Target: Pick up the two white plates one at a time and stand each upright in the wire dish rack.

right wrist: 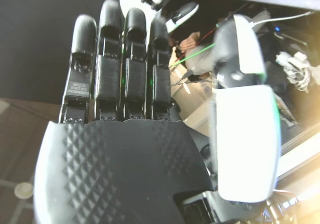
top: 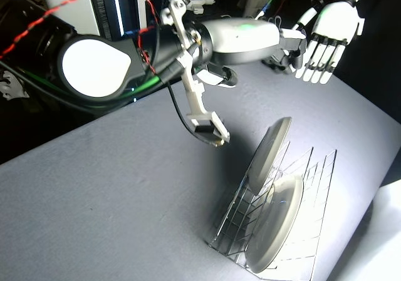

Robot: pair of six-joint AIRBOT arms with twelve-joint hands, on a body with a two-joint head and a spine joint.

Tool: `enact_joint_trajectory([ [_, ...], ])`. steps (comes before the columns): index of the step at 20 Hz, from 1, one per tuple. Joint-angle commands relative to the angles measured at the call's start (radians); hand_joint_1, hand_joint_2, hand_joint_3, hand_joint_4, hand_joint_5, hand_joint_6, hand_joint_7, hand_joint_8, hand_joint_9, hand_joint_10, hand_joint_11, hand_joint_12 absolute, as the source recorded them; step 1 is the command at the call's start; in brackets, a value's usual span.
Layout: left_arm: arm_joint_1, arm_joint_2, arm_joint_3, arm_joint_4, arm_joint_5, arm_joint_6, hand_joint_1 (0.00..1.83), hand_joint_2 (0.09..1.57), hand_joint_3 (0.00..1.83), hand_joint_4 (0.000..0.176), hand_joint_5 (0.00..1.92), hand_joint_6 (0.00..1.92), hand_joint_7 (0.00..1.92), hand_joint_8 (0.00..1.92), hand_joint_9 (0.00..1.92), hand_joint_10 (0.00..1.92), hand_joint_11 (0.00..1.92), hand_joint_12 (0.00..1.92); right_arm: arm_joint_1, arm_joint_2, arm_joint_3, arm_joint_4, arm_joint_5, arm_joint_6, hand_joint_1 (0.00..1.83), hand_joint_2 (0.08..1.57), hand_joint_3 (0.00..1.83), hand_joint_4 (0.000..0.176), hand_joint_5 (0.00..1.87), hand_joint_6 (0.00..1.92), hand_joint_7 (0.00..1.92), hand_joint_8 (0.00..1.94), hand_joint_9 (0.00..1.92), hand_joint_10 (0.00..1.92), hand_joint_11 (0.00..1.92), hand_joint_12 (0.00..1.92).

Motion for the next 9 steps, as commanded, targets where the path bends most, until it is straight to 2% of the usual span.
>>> enact_joint_trajectory([
  [1,-0.011,0.015,-0.003,-0.072,-0.021,-0.002,0.0,1.29,0.0,0.0,0.64,0.23,0.74,0.36,0.56,0.74,0.12,1.32,0.018,0.009,-0.005,0.063,0.099,-0.006,0.95,1.16,0.0,0.067,0.89,0.98,1.01,0.5,0.68,1.13,0.49,1.39],
  [2,-0.011,0.016,-0.002,-0.072,-0.021,-0.003,0.0,1.29,0.0,0.0,0.58,0.48,0.62,0.8,0.48,1.09,0.08,1.51,0.017,0.009,-0.005,0.063,0.103,-0.006,0.95,1.19,0.0,0.119,0.82,1.23,0.84,1.04,0.64,1.33,0.47,1.47],
  [3,-0.012,0.016,0.002,-0.072,-0.022,-0.003,0.05,1.3,0.0,0.0,0.56,0.94,0.58,1.26,0.49,1.47,0.21,1.78,0.015,0.01,-0.005,0.063,0.106,-0.006,0.84,1.18,0.0,0.0,0.65,1.49,0.69,1.51,0.63,1.57,0.53,1.59],
  [4,-0.016,0.016,0.005,-0.072,-0.022,-0.005,0.15,1.32,0.0,0.0,0.49,1.55,0.56,1.65,0.52,1.82,0.4,1.89,0.015,0.01,-0.005,0.063,0.11,-0.006,0.77,1.24,0.01,0.0,0.56,1.78,0.66,1.78,0.65,1.75,0.57,1.71],
  [5,-0.024,0.016,0.007,-0.072,-0.022,-0.012,0.19,1.34,0.01,0.0,0.49,1.85,0.57,1.84,0.58,1.9,0.53,1.92,0.013,0.01,-0.005,0.063,0.116,-0.006,0.75,1.27,0.01,0.0,0.58,1.89,0.68,1.91,0.68,1.89,0.6,1.88],
  [6,-0.034,0.016,0.009,-0.072,-0.024,-0.023,0.23,1.38,0.01,0.0,0.54,1.91,0.6,1.9,0.64,1.92,0.64,1.92,0.008,0.011,-0.005,0.063,0.127,-0.006,0.75,1.31,0.01,0.0,0.72,1.92,0.8,1.93,0.83,1.91,0.81,1.91],
  [7,-0.04,0.016,0.01,-0.072,-0.027,-0.028,0.31,1.41,0.01,0.0,0.68,1.92,0.76,1.92,0.82,1.92,0.83,1.92,0.001,0.013,-0.005,0.063,0.141,-0.006,0.71,1.35,0.02,0.0,0.85,1.92,0.93,1.94,0.98,1.92,0.99,1.92],
  [8,-0.04,0.016,0.012,-0.072,-0.027,-0.03,0.37,1.47,0.02,0.0,1.06,1.92,1.13,1.92,1.14,1.92,1.14,1.92,-0.005,0.015,-0.005,0.064,0.148,-0.006,0.6,1.43,0.02,0.0,0.99,1.92,1.12,1.94,1.23,1.92,1.31,1.92],
  [9,-0.04,0.016,0.013,-0.072,-0.027,-0.032,0.49,1.48,0.01,0.0,1.25,1.92,1.4,1.92,1.42,1.92,1.48,1.92,-0.01,0.019,-0.005,0.064,0.154,-0.006,0.47,1.5,0.02,0.0,1.1,1.92,1.26,1.94,1.4,1.92,1.57,1.92],
])
